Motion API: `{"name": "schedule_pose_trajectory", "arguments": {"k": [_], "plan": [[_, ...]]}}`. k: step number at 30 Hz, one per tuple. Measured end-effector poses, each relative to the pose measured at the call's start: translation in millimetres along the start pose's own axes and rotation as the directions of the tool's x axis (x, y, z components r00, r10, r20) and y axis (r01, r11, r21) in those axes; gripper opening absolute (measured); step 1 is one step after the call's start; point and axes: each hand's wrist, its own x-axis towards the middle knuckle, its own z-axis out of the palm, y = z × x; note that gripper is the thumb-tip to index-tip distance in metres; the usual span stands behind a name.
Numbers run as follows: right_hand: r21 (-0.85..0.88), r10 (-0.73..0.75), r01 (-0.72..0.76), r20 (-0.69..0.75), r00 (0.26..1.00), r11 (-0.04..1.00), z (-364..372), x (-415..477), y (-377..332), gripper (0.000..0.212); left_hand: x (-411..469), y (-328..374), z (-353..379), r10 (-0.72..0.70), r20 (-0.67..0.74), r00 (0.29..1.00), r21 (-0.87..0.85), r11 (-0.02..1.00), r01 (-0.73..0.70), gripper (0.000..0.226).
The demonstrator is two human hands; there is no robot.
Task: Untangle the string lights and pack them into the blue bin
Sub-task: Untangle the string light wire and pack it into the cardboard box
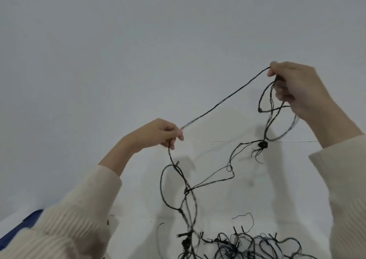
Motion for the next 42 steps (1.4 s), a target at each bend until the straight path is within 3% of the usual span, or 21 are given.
{"name": "schedule_pose_trajectory", "arguments": {"k": [2, 3, 4, 6, 8, 13, 17, 21, 24, 26, 29, 31, 33, 34, 36, 39, 42], "plan": [[-0.409, -0.019, 0.094, 0.182, 0.983, 0.908, 6, -10, -6, 0.016, 4, 12, -2, 0.060, -0.203, 0.977, -0.137, 0.987, -0.089, 0.020], [-0.525, 0.032, 0.124, 0.279, 0.960, 0.842, 12, -16, -9, 0.013, 6, 24, -3, 0.107, -0.258, 0.960, -0.177, 0.972, -0.156, 0.020], [-0.563, 0.087, 0.141, 0.358, 0.930, 0.815, 20, -20, -11, 0.023, 8, 38, -4, 0.162, -0.255, 0.953, -0.170, 0.963, -0.210, 0.019], [-0.479, 0.131, 0.138, 0.486, 0.864, 0.867, 40, -25, -13, 0.046, 11, 65, -1, 0.262, -0.140, 0.955, -0.074, 0.959, -0.274, 0.021], [-0.363, 0.092, 0.131, 0.535, 0.840, 0.922, 55, -23, -12, 0.049, 12, 84, 2, 0.317, -0.068, 0.946, 0.013, 0.948, -0.317, 0.022], [-0.266, 0.094, 0.078, 0.577, 0.811, 0.961, 59, -11, -6, 0.032, 17, 71, -8, 0.312, -0.205, 0.928, -0.080, 0.939, -0.333, 0.017], [0.018, 0.002, -0.009, 0.364, 0.932, 1.000, 55, -3, -2, 0.032, 15, 29, 7, 0.189, 0.010, 0.982, -0.142, 0.972, -0.185, 0.013], [0.272, -0.017, -0.012, 0.103, 0.995, 0.962, 41, 6, -1, 0.031, 11, -22, 29, -0.046, 0.235, 0.971, 0.139, 0.990, 0.013, 0.016], [0.104, -0.049, 0.035, 0.136, 0.989, 0.994, 34, 3, 5, 0.033, 11, -34, 29, -0.087, 0.117, 0.989, 0.068, 0.994, 0.079, 0.021], [-0.073, -0.042, 0.065, 0.280, 0.959, 0.995, 35, -5, 7, 0.032, 14, -26, 26, -0.029, -0.040, 0.999, 0.041, 0.999, 0.031, 0.024], [-0.302, 0.061, 0.119, 0.525, 0.849, 0.946, 36, -20, 8, 0.029, 14, 0, 19, 0.036, -0.220, 0.975, -0.198, 0.977, -0.080, 0.026], [-0.456, 0.177, 0.176, 0.631, 0.756, 0.873, 37, -26, 9, 0.026, 14, 17, 15, 0.115, -0.279, 0.953, -0.048, 0.990, -0.133, 0.027], [-0.592, 0.247, 0.253, 0.632, 0.734, 0.765, 41, -30, 10, 0.021, 14, 29, 14, 0.207, -0.299, 0.932, 0.203, 0.968, -0.150, 0.027], [-0.611, 0.241, 0.253, 0.609, 0.756, 0.751, 45, -31, 12, 0.031, 13, 34, 15, 0.224, -0.291, 0.930, 0.230, 0.960, -0.160, 0.027], [-0.526, 0.190, 0.179, 0.571, 0.799, 0.831, 57, -33, 13, 0.052, 11, 43, 19, 0.238, -0.235, 0.942, 0.159, 0.966, -0.204, 0.028], [-0.385, 0.188, 0.096, 0.635, 0.749, 0.918, 71, -39, 17, 0.027, 11, 50, 24, 0.286, -0.274, 0.918, 0.169, 0.954, -0.247, 0.030], [-0.206, 0.167, -0.059, 0.559, 0.812, 0.977, 69, -36, 12, 0.025, 6, 44, 19, 0.240, -0.293, 0.925, 0.123, 0.969, -0.213, 0.027]]}}
